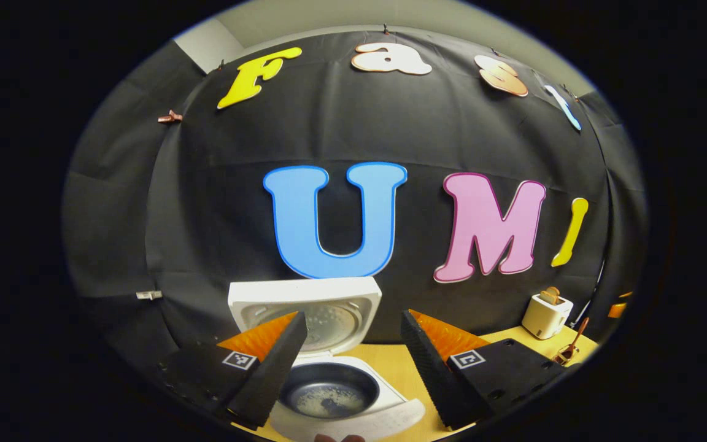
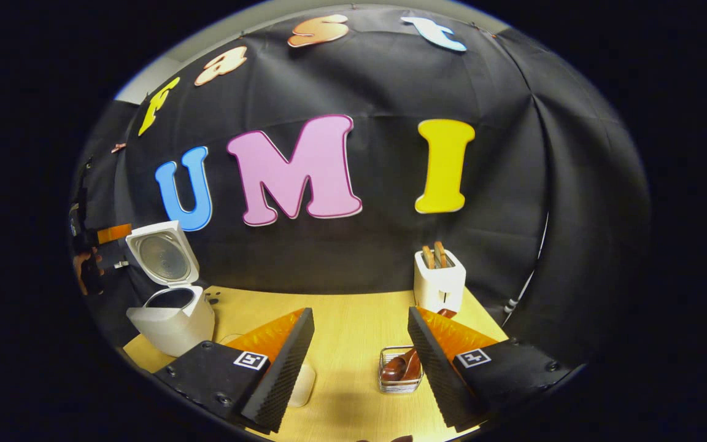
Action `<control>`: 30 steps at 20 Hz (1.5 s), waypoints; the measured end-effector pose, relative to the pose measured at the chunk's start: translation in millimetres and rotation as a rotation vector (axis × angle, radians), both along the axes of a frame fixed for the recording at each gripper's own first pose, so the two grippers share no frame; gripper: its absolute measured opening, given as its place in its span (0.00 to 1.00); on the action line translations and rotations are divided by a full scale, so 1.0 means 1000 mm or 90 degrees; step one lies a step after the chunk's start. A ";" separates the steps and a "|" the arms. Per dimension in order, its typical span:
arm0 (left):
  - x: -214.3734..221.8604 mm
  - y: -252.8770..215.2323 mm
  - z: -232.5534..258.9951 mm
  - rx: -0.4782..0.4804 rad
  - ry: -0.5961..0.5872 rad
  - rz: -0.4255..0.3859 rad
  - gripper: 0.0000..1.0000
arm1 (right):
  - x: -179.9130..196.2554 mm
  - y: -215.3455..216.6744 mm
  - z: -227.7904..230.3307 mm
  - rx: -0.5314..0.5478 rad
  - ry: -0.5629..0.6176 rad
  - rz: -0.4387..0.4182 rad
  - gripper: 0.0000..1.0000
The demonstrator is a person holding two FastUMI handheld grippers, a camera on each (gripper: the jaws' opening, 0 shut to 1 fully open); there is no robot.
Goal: Close the left gripper, press the button to open the rice cooker; take a wooden spoon from the chopstick holder with the right hand, scoop a spoonful of rice and pour it into the rice cooker, then put the wooden spoon back into the chopstick holder.
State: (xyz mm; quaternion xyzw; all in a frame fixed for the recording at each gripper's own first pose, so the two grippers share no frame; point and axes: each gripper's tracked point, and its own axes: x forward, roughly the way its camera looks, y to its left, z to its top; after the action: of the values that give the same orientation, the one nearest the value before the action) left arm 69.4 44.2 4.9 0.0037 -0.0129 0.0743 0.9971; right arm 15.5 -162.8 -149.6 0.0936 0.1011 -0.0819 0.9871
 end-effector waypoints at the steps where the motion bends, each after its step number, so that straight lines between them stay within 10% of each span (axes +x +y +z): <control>1: -0.005 -0.004 -0.006 -0.005 0.009 -0.001 0.98 | 0.005 -0.009 -0.016 0.019 0.009 -0.003 0.95; 15: -0.025 -0.058 -0.066 0.032 0.107 0.018 0.98 | 0.086 -0.072 -0.169 0.118 0.111 0.020 0.98; 30: -0.028 -0.054 -0.075 0.049 0.130 0.040 0.97 | 0.118 -0.065 -0.180 0.172 0.091 0.023 0.74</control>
State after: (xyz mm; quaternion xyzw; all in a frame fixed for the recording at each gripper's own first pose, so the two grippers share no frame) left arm 41.6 -9.5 -69.6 0.0502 0.0857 0.1043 0.9896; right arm 133.4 -227.9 -329.7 0.2176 0.1829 -0.0559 0.9571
